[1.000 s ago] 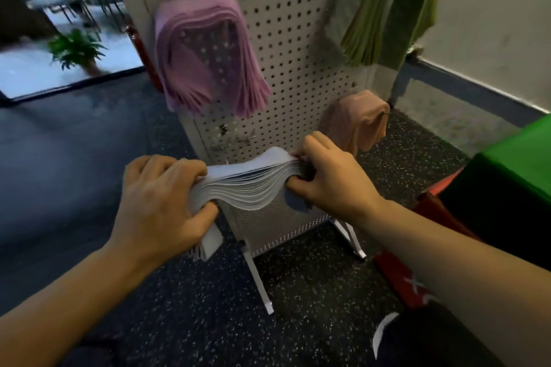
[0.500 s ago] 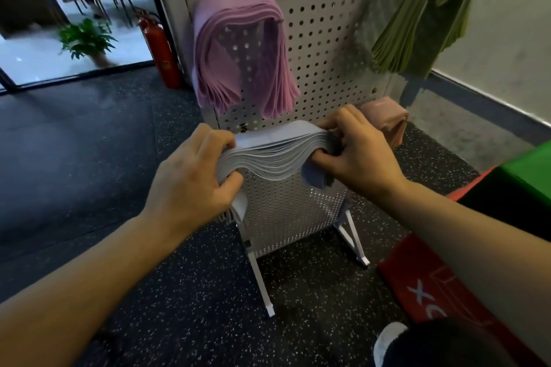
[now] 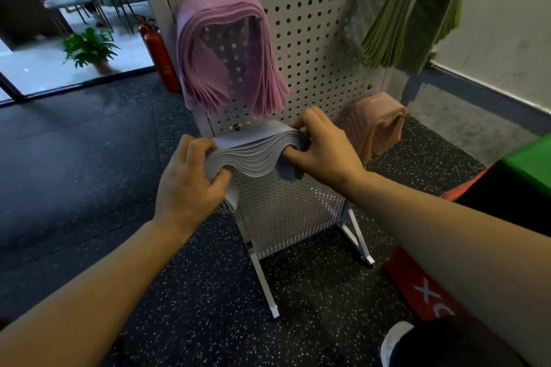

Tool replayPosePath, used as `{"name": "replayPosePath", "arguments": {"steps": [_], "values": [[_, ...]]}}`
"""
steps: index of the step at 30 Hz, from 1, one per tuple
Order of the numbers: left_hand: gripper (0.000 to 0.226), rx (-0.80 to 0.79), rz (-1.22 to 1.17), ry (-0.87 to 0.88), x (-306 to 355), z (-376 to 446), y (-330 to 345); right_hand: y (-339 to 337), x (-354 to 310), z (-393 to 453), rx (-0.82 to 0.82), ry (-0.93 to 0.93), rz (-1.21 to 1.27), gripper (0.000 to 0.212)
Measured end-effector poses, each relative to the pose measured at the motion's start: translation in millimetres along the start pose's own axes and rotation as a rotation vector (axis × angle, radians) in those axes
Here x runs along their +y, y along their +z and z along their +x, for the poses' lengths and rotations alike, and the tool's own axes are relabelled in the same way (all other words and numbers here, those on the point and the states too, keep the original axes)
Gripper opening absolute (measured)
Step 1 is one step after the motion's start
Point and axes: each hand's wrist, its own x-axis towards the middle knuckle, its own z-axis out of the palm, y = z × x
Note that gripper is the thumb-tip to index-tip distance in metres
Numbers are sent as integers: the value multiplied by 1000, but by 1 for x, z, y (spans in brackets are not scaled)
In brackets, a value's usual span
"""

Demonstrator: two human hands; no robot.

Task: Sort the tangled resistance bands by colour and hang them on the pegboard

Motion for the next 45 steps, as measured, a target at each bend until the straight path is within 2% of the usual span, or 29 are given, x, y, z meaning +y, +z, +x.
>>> {"name": "replayPosePath", "arguments": {"steps": [7,12,22,28,40,45], "values": [[49,-97,9,-75,-4,-15,15,13,11,-13,-89,56,-34,32],[50,-155,40,-111,-2,-18,21,23,7,-18,-124,133,27,36],[50,-156,62,-93,-1,-16,21,41,3,-25,-159,267,178,42],[56,-169,45,-107,1,-16,20,36,2,-23,-155,271,148,46],[58,-170,111,70,5,-6,-1,12,-8,-26,-180,236,16,63],[54,-164,121,126,15,-6,-17,-23,-15,-39,-166,251,-6,66]]}}
